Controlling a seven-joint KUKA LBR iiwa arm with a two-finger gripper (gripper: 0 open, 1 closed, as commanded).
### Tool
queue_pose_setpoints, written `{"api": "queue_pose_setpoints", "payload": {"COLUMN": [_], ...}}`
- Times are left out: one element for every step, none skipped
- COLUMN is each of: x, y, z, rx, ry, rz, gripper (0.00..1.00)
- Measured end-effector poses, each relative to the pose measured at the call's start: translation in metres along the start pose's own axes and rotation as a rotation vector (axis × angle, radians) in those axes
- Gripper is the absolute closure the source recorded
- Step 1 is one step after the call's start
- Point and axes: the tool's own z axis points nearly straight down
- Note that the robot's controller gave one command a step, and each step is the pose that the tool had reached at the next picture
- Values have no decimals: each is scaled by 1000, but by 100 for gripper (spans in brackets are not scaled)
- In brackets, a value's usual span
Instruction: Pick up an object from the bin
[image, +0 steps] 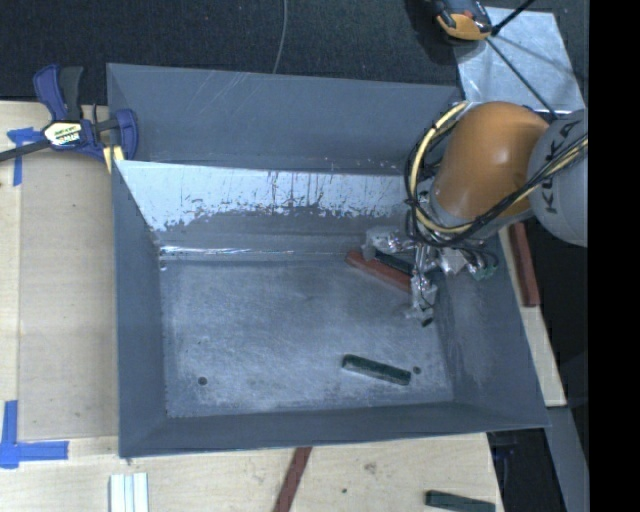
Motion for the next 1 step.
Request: {"api": "queue_pose_setpoints", "payload": {"x": [3], "y": [-26], "z": [21], "rx": [0], "ry": [-2], "rz": [205], "gripper": [100]}}
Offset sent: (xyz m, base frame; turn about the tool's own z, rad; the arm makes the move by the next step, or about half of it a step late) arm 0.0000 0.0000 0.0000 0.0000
